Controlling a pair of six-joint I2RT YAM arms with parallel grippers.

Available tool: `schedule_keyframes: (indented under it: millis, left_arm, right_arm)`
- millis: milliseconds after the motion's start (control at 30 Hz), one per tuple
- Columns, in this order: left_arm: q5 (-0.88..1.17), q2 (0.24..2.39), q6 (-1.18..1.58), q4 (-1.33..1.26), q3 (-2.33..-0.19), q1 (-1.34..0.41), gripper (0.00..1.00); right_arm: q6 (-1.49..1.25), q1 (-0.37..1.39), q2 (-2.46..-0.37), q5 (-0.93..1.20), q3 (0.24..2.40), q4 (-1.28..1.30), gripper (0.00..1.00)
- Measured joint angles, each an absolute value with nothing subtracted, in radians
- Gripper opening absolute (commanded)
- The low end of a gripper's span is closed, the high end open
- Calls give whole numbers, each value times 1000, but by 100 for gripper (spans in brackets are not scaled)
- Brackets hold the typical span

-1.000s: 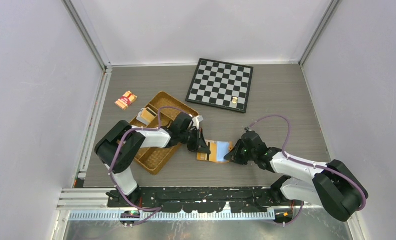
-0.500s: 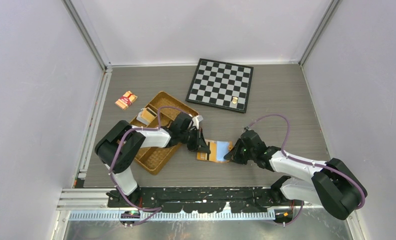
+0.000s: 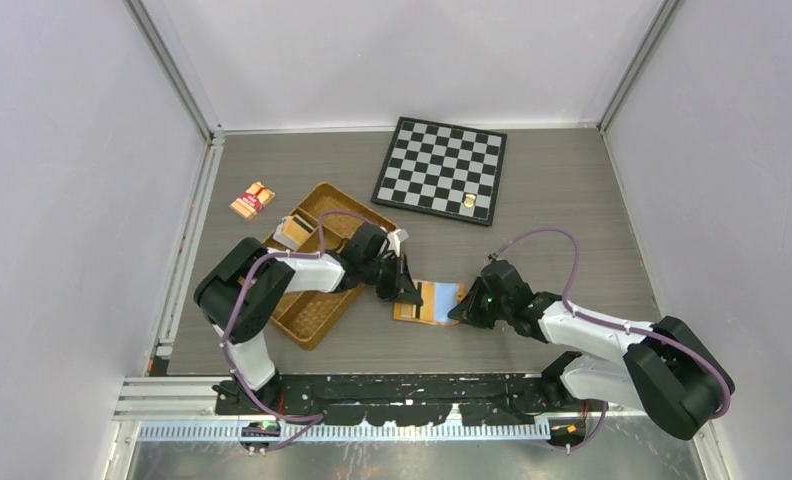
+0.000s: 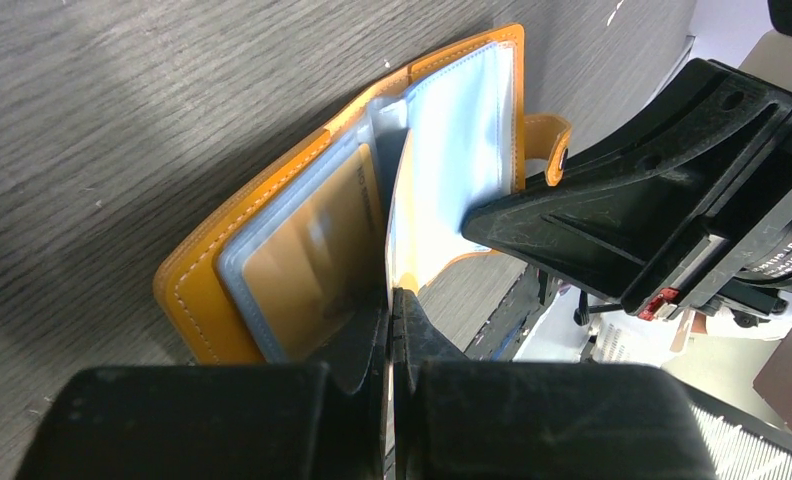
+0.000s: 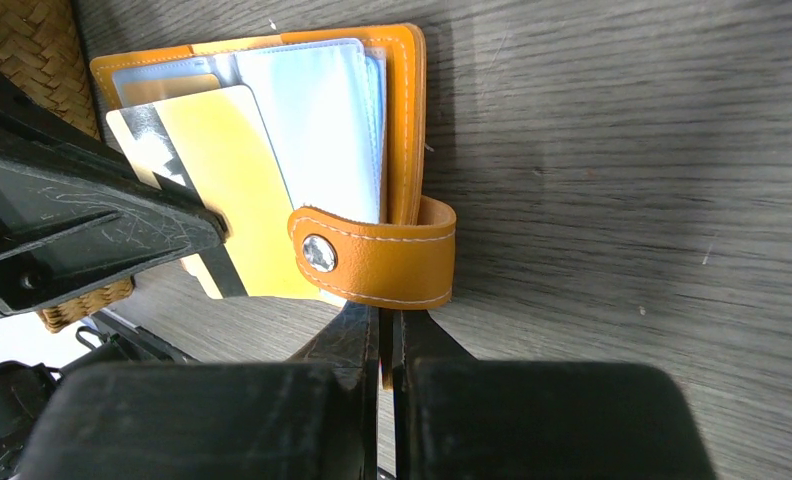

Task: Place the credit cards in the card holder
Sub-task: Insert the credit card into the card holder.

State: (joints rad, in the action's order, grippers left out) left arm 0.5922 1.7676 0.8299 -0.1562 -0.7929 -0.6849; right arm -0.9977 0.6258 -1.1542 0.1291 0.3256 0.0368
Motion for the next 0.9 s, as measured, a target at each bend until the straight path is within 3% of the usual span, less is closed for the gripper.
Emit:
schedule_keyframes:
  millis: [900]
  left_arm:
    - [595, 1808, 849, -159, -830, -701, 0]
  right_arm:
    - [-993, 626, -1143, 116, 329, 59, 0]
